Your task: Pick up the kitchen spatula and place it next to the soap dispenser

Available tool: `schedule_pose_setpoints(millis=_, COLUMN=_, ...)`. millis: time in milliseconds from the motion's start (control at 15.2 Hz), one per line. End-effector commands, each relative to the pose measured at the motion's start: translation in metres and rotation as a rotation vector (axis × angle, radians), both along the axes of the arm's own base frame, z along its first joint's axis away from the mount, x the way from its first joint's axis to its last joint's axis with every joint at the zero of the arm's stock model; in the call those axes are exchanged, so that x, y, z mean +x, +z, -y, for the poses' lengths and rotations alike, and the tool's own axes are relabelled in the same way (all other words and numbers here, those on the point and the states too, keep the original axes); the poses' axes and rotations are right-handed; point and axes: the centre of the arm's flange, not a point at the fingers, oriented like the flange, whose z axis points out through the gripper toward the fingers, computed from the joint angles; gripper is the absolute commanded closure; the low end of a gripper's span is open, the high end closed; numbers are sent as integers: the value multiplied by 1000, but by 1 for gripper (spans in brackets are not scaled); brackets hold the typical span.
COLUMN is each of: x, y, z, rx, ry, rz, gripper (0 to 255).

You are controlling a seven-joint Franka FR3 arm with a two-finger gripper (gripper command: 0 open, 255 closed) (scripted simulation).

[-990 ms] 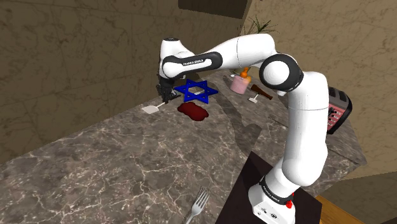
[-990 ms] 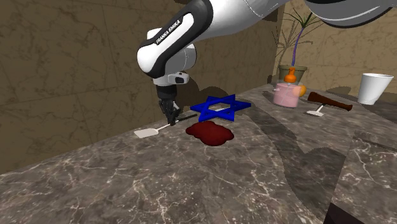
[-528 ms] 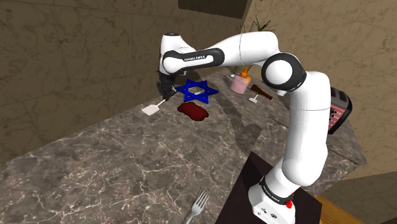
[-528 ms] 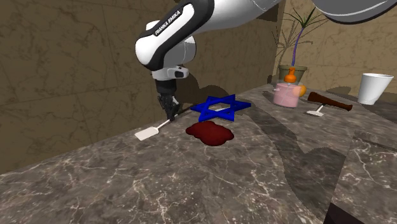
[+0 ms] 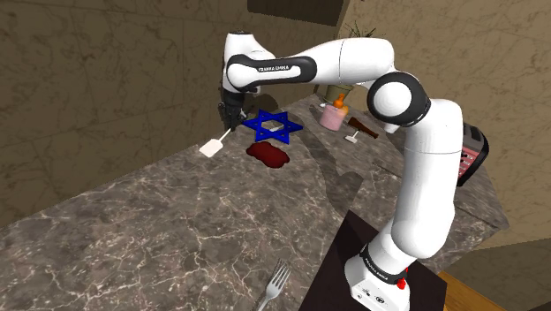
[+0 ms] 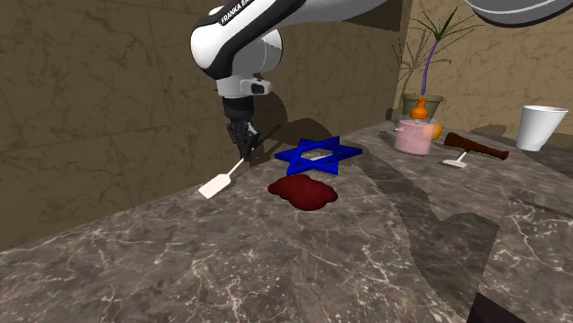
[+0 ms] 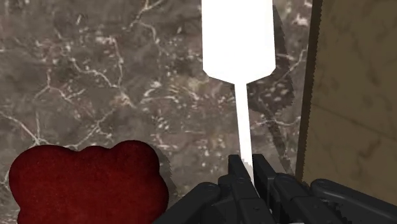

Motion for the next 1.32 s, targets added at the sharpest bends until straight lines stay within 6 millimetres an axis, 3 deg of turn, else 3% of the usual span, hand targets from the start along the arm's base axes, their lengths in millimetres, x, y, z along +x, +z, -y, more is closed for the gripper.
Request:
schedule_pose_setpoints(millis=0, x=0, y=11, z=1, rx=0, ry=0, rz=0, gripper=255)
schedule_pose_setpoints(millis=1254, x=0, y=112, z=1, rx=0, ry=0, rz=0, gripper=255)
